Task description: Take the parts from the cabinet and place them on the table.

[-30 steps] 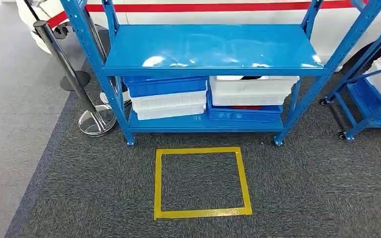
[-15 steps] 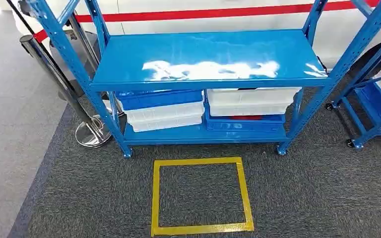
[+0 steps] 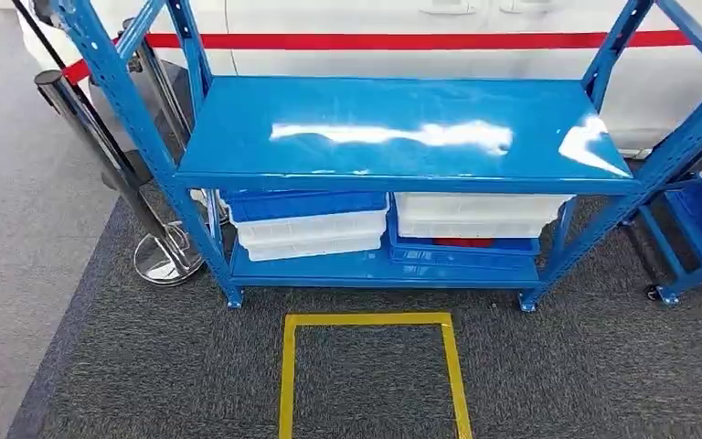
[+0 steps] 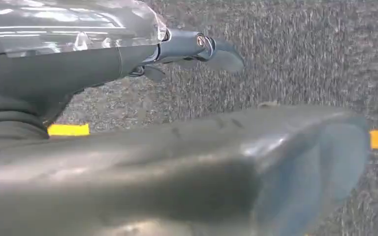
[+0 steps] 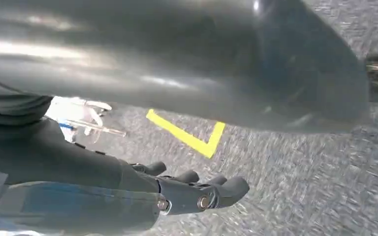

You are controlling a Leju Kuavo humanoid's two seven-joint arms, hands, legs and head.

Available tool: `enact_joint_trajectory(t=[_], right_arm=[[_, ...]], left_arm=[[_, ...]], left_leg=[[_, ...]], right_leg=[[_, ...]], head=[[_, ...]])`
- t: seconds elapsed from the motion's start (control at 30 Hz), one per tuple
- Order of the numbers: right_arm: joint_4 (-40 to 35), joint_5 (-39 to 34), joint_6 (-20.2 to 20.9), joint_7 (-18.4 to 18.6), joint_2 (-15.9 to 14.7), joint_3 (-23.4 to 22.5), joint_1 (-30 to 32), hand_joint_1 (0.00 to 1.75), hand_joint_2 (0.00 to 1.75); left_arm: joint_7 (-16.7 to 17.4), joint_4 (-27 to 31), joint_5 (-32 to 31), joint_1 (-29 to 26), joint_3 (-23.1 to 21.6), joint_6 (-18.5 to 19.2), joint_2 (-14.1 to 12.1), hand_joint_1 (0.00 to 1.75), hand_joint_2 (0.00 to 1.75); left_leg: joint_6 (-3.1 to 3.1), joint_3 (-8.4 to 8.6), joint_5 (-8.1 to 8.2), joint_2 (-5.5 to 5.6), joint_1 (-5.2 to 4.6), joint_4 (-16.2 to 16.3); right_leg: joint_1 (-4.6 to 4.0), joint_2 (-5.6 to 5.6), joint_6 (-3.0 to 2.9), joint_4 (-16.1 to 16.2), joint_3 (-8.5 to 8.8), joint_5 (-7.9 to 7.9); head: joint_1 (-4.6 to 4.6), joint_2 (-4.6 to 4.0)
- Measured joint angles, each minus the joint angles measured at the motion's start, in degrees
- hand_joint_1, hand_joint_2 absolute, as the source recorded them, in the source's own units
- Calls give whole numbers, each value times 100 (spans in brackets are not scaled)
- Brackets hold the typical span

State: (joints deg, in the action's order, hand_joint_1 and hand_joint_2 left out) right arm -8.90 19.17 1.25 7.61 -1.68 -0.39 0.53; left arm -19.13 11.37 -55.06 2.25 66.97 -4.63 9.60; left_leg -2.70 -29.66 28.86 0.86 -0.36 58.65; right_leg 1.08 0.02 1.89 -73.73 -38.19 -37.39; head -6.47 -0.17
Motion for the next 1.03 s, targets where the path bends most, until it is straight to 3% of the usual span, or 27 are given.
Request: enact_joint_trajectory(t=[0.03,0.07,0.1,0.13,0.17,0.2,0.3,0.33,0.37,0.43,0.47,0.5,0.53,0.57,0.6,0.63,0.67,0.73,0.8,0.83,0.87,0.93,0.97,1.0,1.03], right_arm=[[0,4,-4,0,0,0,14,0,0],[0,11,-4,0,0,0,28,0,0],[2,18,-7,0,0,0,57,0,0],[13,24,-9,-6,0,2,67,0,0],[11,24,-11,-9,-2,0,56,0,0],[9,24,-13,-9,-2,0,42,0,0],[7,13,-17,-37,0,0,47,0,0],[7,-2,-20,-48,-2,-4,49,0,0],[7,-20,-22,-61,-2,-11,45,0,0],[7,-35,-26,-87,-2,-33,22,0,0],[7,-42,-26,-96,-2,-42,24,0,0],[7,-42,-24,-103,-2,-44,24,0,0],[7,-44,-24,-103,-2,-44,23,0,0],[7,-42,-24,-112,-2,-44,19,0,0],[7,-42,-24,-111,-2,-44,27,0,0],[9,-42,-22,-111,-2,-46,18,0,0],[7,-44,-20,-120,-2,-46,3,0,0],[2,-76,-6,-142,-2,-52,-22,0,0],[-4,-81,-4,-164,-2,-61,-54,0,0],[-4,-81,-4,-166,-4,-68,-57,0,0],[-4,-83,-7,-179,-4,-77,-61,0,0],[-4,-136,-22,-199,-24,-118,-59,0,0],[-4,-162,-26,-201,-37,-133,-57,0,0],[-4,-195,-35,-199,-39,-144,-55,0,0],[-4,-214,-46,-199,-46,-155,-53,0,0]], left_arm=[[-2,0,0,-2,0,0,0,0,0],[-2,0,0,-7,0,2,11,0,0],[-2,0,0,-23,0,2,13,0,0],[0,0,0,-5,0,0,15,0,0],[0,0,-7,6,0,-2,18,0,0],[2,0,-9,4,0,-2,15,0,0],[-4,0,-18,17,0,2,-2,0,0],[-4,0,-28,24,0,4,-2,0,0],[-6,0,-33,28,-2,9,-2,0,0],[-6,0,-35,20,-2,7,-2,0,0],[-6,0,-33,11,-2,4,-2,0,0],[-11,-2,-33,2,0,-9,-4,0,0],[-15,0,-29,0,0,-26,-11,0,0],[-20,0,-26,1,0,-37,-13,0,0],[-22,-2,-26,-12,0,-50,-26,0,0],[-22,-2,-28,-24,0,-55,-39,0,0],[-22,-2,-28,-22,0,-61,-48,0,0],[-30,-2,-33,-18,0,-74,-52,0,0],[-39,-2,-46,-5,-2,-79,-57,0,0],[-44,-2,-61,-1,-2,-90,-61,0,0],[-44,-2,-70,1,-2,-94,-70,0,0],[-46,-2,-70,11,-2,-109,-101,0,0],[-46,-2,-70,4,-2,-112,-103,0,0],[-46,-2,-70,2,-2,-114,-107,0,0],[-46,-2,-74,-4,-2,-118,-107,0,0]], left_leg=[[21,100,72,14,2,0],[38,192,142,17,2,0],[60,214,209,17,1,-8],[94,301,284,28,-25,52],[139,284,341,27,-30,9],[177,394,327,29,-22,-6],[259,353,278,0,-10,263],[294,149,262,-23,-1,624],[326,-169,361,-31,29,1077],[377,-659,840,-39,70,1624],[408,-783,990,-41,87,1652],[417,-819,972,-44,103,1512],[411,-796,772,-47,107,1209],[394,-744,435,-52,107,853],[364,-705,-136,-65,106,417],[323,-774,-527,-79,80,186],[291,-769,-419,-79,65,218],[217,-731,-480,-61,24,234],[144,-643,-514,-52,78,88],[103,-601,-502,-53,67,50],[74,-582,-488,-54,64,44],[24,-556,-439,-54,40,45],[20,-538,-418,-49,30,46],[22,-509,-399,-41,23,47],[26,-472,-375,-33,18,47]], right_leg=[[4,0,1,361,54,273],[3,0,-28,772,126,650],[-3,0,-52,1138,155,1141],[-51,2,-84,1229,104,1176],[-63,5,-147,1227,145,1119],[-68,14,-183,1259,173,1160],[-16,1,-280,1393,432,1091],[-12,-6,-317,1427,504,1061],[-12,-10,-330,1447,556,1025],[-6,4,-332,1463,666,929],[0,20,-323,1461,741,874],[8,18,-310,1461,832,816],[15,18,-296,1462,930,752],[20,18,-279,1463,1011,693],[22,16,-254,1471,1064,633],[8,20,-227,1427,1100,587],[0,49,-176,1432,1085,546],[18,45,-90,1491,1125,489],[44,29,-23,1495,1202,420],[28,21,-20,1317,1125,314],[32,22,-16,950,923,114],[24,22,9,-31,344,-243],[22,22,13,-249,169,-230],[21,22,9,-200,126,-82],[21,22,-4,78,196,180]], head=[[0,0],[0,0],[0,0],[-2,0],[-2,0],[0,0],[0,0],[-7,0],[-6,0],[-4,0],[-7,0],[-4,0],[-4,0],[-4,0],[-4,0],[-4,0],[-4,0],[-4,0],[-4,0],[-2,0],[-2,0],[-4,0],[-2,0],[-4,0],[-4,0]])
